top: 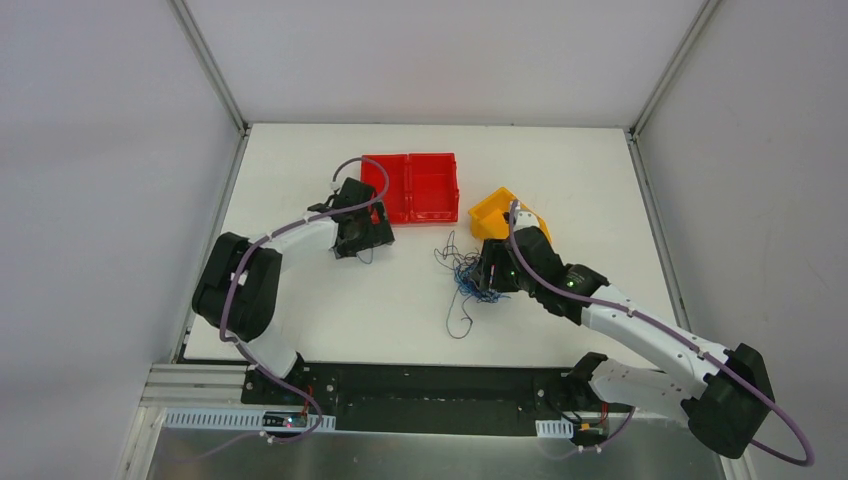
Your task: Untangle the cables
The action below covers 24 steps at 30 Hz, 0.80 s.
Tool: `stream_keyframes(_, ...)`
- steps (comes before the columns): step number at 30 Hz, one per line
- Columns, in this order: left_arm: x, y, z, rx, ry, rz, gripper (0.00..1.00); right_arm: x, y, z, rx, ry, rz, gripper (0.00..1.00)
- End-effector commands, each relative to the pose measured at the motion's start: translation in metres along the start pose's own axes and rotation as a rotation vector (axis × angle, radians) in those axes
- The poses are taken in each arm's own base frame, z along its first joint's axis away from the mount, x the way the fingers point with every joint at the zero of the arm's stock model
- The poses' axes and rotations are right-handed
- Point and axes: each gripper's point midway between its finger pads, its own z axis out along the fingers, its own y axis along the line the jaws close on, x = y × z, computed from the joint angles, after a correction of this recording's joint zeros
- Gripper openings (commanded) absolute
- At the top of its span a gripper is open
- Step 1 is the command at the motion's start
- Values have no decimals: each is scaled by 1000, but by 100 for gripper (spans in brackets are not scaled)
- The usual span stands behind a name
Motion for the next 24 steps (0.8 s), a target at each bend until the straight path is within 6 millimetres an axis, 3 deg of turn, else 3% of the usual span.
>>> stream_keyframes(1,-18,-18,-5,12,-57,71,99,-11,5,-6,-17,-24,-5,60)
stream_keyframes(14,-29,-41,11,-31,-93,160,99,-9,6,-6,-19,-15,-5,60)
stream_keyframes(22,-31,-37,14,-99,-80,178,99,-9,3,-8,-10,-17,-8,60)
stream_keyframes(24,-33,-31,9,-139,-87,193,81,-9,3,-8,-10,-19,-8,60)
